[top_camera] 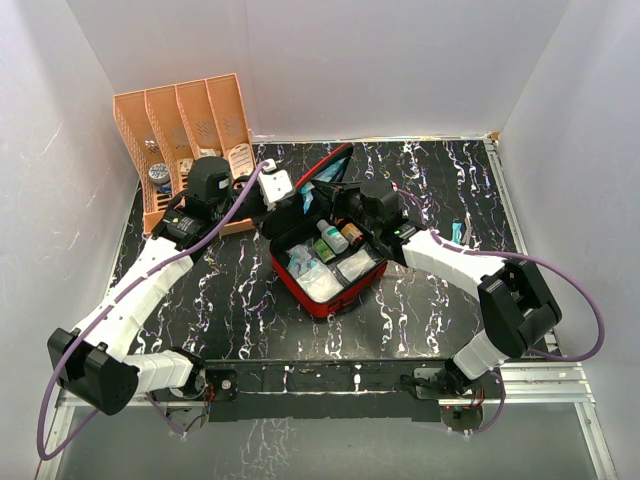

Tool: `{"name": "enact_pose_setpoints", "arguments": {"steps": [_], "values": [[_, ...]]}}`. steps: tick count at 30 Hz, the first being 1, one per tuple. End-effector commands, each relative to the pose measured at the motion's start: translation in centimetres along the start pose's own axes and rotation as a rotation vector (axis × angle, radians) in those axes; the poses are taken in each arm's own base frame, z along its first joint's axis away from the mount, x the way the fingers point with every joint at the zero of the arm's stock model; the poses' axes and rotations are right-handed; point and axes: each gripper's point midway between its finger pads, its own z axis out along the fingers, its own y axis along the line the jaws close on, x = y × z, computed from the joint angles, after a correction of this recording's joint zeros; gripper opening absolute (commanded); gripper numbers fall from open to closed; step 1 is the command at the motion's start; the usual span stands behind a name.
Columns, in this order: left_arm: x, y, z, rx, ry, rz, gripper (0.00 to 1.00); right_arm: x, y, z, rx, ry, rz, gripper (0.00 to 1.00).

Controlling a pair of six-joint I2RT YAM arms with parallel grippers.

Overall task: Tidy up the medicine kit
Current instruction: Place the medical item at the medicine box.

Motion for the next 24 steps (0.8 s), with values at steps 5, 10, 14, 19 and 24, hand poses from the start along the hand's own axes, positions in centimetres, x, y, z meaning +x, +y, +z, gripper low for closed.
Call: {"name": "enact_pose_setpoints", "arguments": {"steps": [5,10,14,19,24], "values": [[-6.5,-3.5,-0.8,0.18,-0.222,0.071,0.0,-1.9,-1.1,1.6,0.063,-0.091,-0.03,0.23],[-6.6,-3.6,-0.8,0.182,-0.226,0.072,0.0,-1.7,-1.5,2.5,0.092,-0.084,-0.054,0.0],[-6.6,-3.6,-0.8,0.182,-0.227,0.073,0.0,-1.6,-1.6,2.7,0.117,-0.089,-0.081,0.0],[-6.6,-3.7,-0.8,0.185,-0.228,0.073,0.0,-2.1,-1.4,2.6,0.146,-0.126,-0.12,0.0],[-6.7,-3.6,-0.8,0.183,-0.23,0.076,0.0,-2.6,-0.3,2.6,0.198,-0.183,-0.219,0.0]]}}
